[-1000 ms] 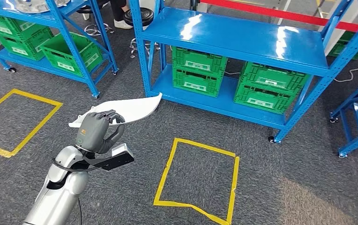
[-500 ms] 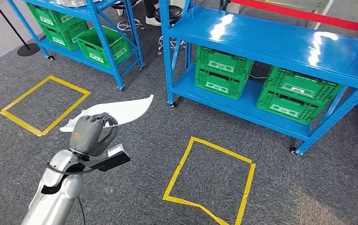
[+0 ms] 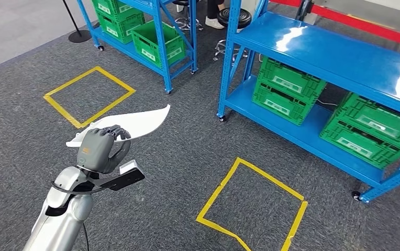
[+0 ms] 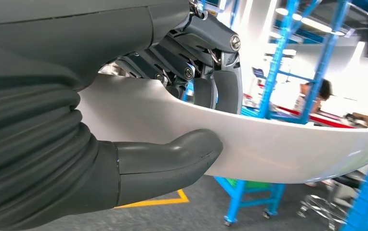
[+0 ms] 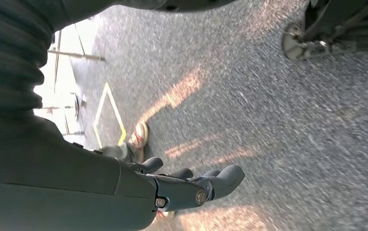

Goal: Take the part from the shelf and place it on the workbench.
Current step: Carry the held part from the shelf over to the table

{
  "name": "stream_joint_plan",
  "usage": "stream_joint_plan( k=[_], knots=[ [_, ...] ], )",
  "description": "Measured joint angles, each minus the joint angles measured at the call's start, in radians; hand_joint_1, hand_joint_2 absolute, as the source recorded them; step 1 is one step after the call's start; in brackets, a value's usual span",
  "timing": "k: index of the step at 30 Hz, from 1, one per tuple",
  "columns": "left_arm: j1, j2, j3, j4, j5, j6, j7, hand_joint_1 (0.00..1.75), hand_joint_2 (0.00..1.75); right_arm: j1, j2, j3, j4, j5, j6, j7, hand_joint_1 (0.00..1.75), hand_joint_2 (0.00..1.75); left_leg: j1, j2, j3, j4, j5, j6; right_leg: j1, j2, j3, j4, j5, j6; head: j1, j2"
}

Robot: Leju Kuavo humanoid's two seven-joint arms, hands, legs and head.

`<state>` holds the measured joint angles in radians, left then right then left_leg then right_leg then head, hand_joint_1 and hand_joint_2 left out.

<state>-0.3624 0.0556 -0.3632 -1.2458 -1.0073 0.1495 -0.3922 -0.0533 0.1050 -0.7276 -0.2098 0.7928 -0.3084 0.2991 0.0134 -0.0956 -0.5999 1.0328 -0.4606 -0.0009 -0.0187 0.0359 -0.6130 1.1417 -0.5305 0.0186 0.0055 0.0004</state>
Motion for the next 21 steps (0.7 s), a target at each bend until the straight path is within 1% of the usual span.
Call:
stream_joint_plan(
  k=[1, 2, 3, 4, 5, 6, 7, 8, 9, 10, 11, 12, 13, 14, 15, 16, 17, 18, 19, 20, 21],
  knots=[
    [-0.001, 0.0, 0.0, 0.0, 0.0, 0.0, 0.0, 1.59, 1.75, 0.0, 0.0, 0.0, 0.0, 0.0, 0.0, -0.001, 0.0, 1.75, 0.0, -0.013, -0.004, 0.005, 0.0, -0.007, -0.003, 0.019, 0.024, -0.053, 0.017, 0.0, 0.0, 0.0],
    [-0.001, 0.0, 0.0, -0.001, 0.0, 0.0, 0.0, 1.59, 1.75, 0.0, 0.001, 0.0, 0.0, 0.0, 0.001, -0.003, 0.0, 1.75, 0.0, -0.024, -0.009, 0.007, 0.001, -0.015, -0.004, 0.032, 0.037, -0.083, 0.022, -0.001, -0.001, 0.0],
    [-0.001, -0.001, 0.0, -0.001, 0.0, 0.0, 0.0, 1.59, 1.75, -0.001, 0.001, 0.0, 0.0, 0.0, 0.001, -0.006, 0.0, 1.75, 0.001, -0.035, -0.014, 0.006, 0.004, -0.024, -0.003, 0.036, 0.039, -0.091, 0.019, -0.006, -0.001, 0.0],
    [-0.001, 0.0, 0.0, -0.001, 0.0, 0.0, 0.0, 1.59, 1.75, -0.002, 0.001, 0.0, 0.0, 0.0, 0.002, -0.006, 0.0, 1.75, 0.003, -0.046, -0.019, 0.003, 0.008, -0.032, -0.001, 0.023, 0.038, -0.092, 0.023, -0.013, -0.001, 0.0],
    [0.0, 0.002, 0.0, -0.002, 0.0, 0.0, 0.0, 1.59, 1.75, -0.003, 0.001, 0.0, 0.0, 0.0, 0.002, -0.002, 0.0, 1.75, 0.004, -0.048, -0.022, 0.001, 0.01, -0.038, 0.0, 0.01, 0.039, -0.095, 0.026, -0.021, -0.001, 0.0],
    [0.0, 0.003, 0.001, -0.002, 0.0, 0.0, 0.0, 1.59, 1.75, -0.004, 0.001, 0.0, 0.0, 0.0, 0.002, 0.006, 0.0, 1.75, 0.004, -0.033, -0.029, 0.009, 0.005, -0.043, 0.0, -0.002, 0.04, -0.098, 0.029, -0.03, -0.002, 0.0],
    [0.0, 0.005, 0.001, -0.002, 0.0, 0.0, 0.0, 1.59, 1.75, -0.004, 0.001, 0.0, 0.0, 0.0, 0.002, 0.014, 0.0, 1.75, 0.002, -0.005, -0.043, 0.035, -0.011, -0.046, 0.0, -0.015, 0.041, -0.101, 0.032, -0.039, -0.004, 0.0],
    [-0.001, 0.005, 0.001, -0.002, 0.0, 0.0, 0.0, 1.59, 1.75, -0.004, 0.001, 0.0, 0.0, 0.0, 0.002, 0.02, 0.0, 1.75, 0.0, 0.031, -0.063, 0.083, -0.039, -0.048, 0.002, -0.029, 0.041, -0.103, 0.032, -0.046, -0.005, 0.0],
    [-0.001, 0.005, 0.001, -0.002, 0.0, 0.0, 0.0, 1.59, 1.75, -0.003, 0.001, 0.0, 0.0, 0.0, 0.002, 0.024, 0.0, 1.75, -0.002, 0.062, -0.091, 0.147, -0.074, -0.049, 0.004, -0.043, 0.041, -0.104, 0.031, -0.05, -0.007, 0.0],
    [-0.001, 0.005, 0.001, -0.001, 0.0, 0.0, 0.0, 1.59, 1.75, -0.002, 0.001, 0.0, 0.0, 0.0, 0.002, 0.024, 0.0, 1.75, -0.002, 0.078, -0.121, 0.215, -0.105, -0.051, 0.007, -0.058, 0.041, -0.103, 0.03, -0.053, -0.007, 0.0],
    [0.001, 0.005, 0.001, 0.0, 0.0, 0.0, 0.0, 1.59, 1.75, -0.001, 0.001, 0.0, 0.0, 0.0, 0.002, 0.025, 0.0, 1.75, -0.001, 0.085, -0.141, 0.265, -0.123, -0.052, 0.009, -0.072, 0.041, -0.103, 0.03, -0.054, -0.007, 0.0],
    [0.003, 0.005, 0.001, 0.0, 0.0, 0.0, 0.0, 1.59, 1.75, 0.0, 0.001, 0.0, 0.0, 0.0, 0.002, 0.026, 0.0, 1.75, -0.001, 0.088, -0.144, 0.28, -0.122, -0.052, 0.011, -0.087, 0.041, -0.103, 0.029, -0.054, -0.007, 0.0],
    [0.004, 0.005, 0.001, 0.001, 0.0, 0.0, 0.0, 1.59, 1.75, -0.001, 0.001, 0.0, 0.0, 0.0, 0.002, 0.026, 0.0, 1.75, -0.001, 0.092, -0.126, 0.256, -0.104, -0.05, 0.012, -0.101, 0.041, -0.103, 0.029, -0.054, -0.007, 0.0],
    [0.004, 0.005, 0.001, 0.001, 0.0, 0.0, 0.0, 1.59, 1.75, -0.001, 0.001, 0.0, 0.0, 0.0, 0.002, 0.027, 0.0, 1.75, -0.002, 0.102, -0.091, 0.196, -0.074, -0.047, 0.013, -0.114, 0.043, -0.103, 0.028, -0.054, -0.007, 0.0],
    [0.003, 0.005, 0.001, 0.0, 0.0, 0.0, 0.0, 1.59, 1.75, -0.002, 0.001, 0.0, 0.0, 0.0, 0.002, 0.027, 0.0, 1.75, -0.005, 0.124, -0.05, 0.123, -0.048, -0.042, 0.015, -0.126, 0.045, -0.103, 0.026, -0.052, -0.007, 0.0],
    [0.002, 0.005, 0.001, 0.0, 0.0, 0.0, 0.0, 1.59, 1.75, -0.002, 0.001, 0.0, 0.0, 0.0, 0.002, 0.026, 0.0, 1.75, -0.009, 0.144, -0.016, 0.061, -0.029, -0.036, 0.018, -0.137, 0.047, -0.102, 0.024, -0.05, -0.007, 0.0],
    [0.002, 0.005, 0.002, 0.0, 0.001, -0.004, 0.008, 1.59, 1.75, -0.003, 0.001, 0.0, 0.0, -0.001, -0.004, 0.026, 0.0, 1.75, -0.014, 0.158, 0.006, 0.02, -0.02, -0.029, 0.02, -0.148, 0.048, -0.101, 0.022, -0.046, -0.007, 0.0],
    [0.002, 0.004, 0.005, 0.002, 0.003, -0.011, 0.024, 1.59, 1.75, -0.004, 0.002, 0.0, 0.0, -0.003, -0.015, 0.027, 0.0, 1.75, -0.018, 0.163, 0.012, 0.003, -0.021, -0.022, 0.022, -0.158, 0.05, -0.101, 0.021, -0.041, -0.006, 0.0],
    [0.004, 0.004, 0.011, 0.008, 0.007, -0.018, 0.042, 1.59, 1.75, -0.005, 0.002, -0.001, 0.0, -0.005, -0.03, 0.027, 0.0, 1.75, -0.021, 0.153, 0.011, 0.001, -0.018, -0.017, 0.023, -0.168, 0.052, -0.102, 0.02, -0.036, -0.006, 0.0],
    [0.007, 0.004, 0.023, 0.02, 0.012, -0.022, 0.058, 1.59, 1.75, -0.007, 0.002, -0.002, 0.0, -0.008, -0.047, 0.028, 0.0, 1.75, -0.019, 0.14, 0.011, -0.003, -0.015, -0.011, 0.022, -0.177, 0.054, -0.104, 0.018, -0.031, -0.006, 0.0],
    [0.01, 0.003, 0.036, 0.038, 0.017, -0.019, 0.062, 1.59, 1.75, -0.007, 0.002, -0.003, -0.001, -0.01, -0.059, 0.029, 0.0, 1.75, -0.017, 0.129, 0.013, -0.008, -0.012, -0.006, 0.02, -0.167, 0.054, -0.099, 0.013, -0.025, -0.006, 0.0]
  ],
)
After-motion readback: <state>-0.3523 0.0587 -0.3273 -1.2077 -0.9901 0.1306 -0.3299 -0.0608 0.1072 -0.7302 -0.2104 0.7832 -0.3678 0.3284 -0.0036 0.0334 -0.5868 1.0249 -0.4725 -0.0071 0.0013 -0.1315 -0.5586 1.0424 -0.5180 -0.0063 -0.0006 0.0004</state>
